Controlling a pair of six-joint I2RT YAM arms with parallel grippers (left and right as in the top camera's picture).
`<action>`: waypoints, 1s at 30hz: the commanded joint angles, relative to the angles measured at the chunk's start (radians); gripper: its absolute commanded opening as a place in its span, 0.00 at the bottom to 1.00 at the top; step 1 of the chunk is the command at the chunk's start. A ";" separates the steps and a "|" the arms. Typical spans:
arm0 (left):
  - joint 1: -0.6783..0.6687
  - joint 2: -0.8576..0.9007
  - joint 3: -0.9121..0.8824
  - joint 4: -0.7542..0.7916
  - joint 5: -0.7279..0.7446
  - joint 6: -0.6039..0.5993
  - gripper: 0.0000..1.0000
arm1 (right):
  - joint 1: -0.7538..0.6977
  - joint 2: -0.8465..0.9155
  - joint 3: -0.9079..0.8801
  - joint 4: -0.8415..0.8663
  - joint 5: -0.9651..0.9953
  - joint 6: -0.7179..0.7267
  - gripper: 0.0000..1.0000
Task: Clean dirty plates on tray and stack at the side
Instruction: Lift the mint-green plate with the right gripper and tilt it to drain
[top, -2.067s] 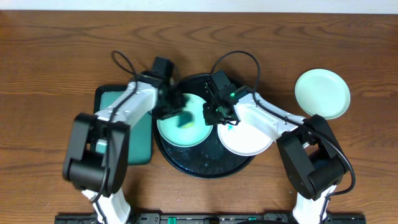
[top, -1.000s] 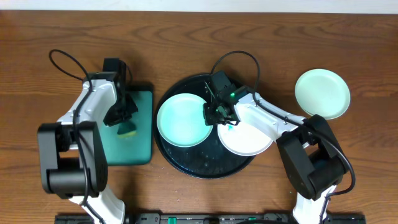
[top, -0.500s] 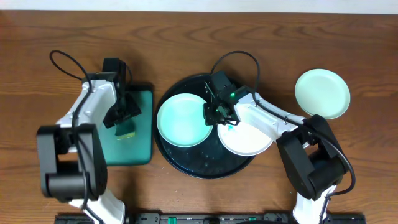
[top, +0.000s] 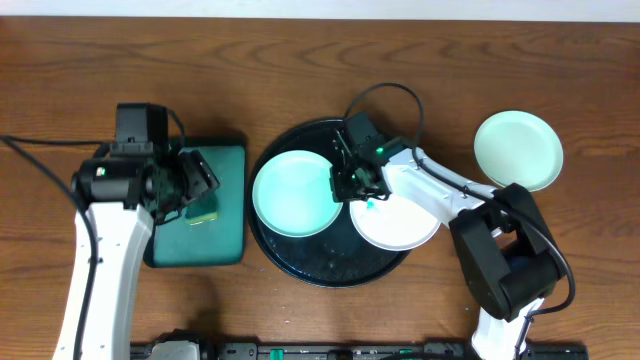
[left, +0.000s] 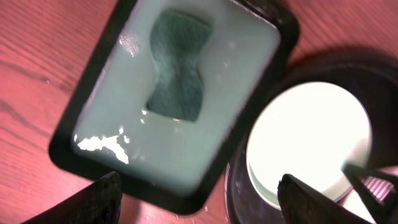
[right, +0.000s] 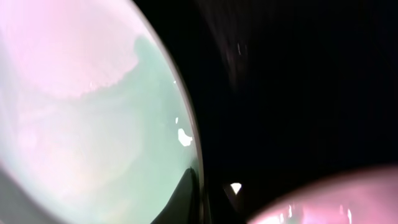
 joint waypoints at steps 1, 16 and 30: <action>-0.018 -0.045 -0.002 -0.032 0.035 -0.005 0.81 | -0.042 -0.058 -0.040 -0.064 -0.078 -0.027 0.02; -0.032 -0.049 -0.002 -0.103 0.052 -0.005 0.81 | -0.205 -0.178 -0.041 -0.103 -0.425 -0.094 0.02; -0.032 -0.049 -0.002 -0.129 0.052 -0.005 0.81 | -0.237 -0.178 -0.041 0.007 -0.750 -0.121 0.02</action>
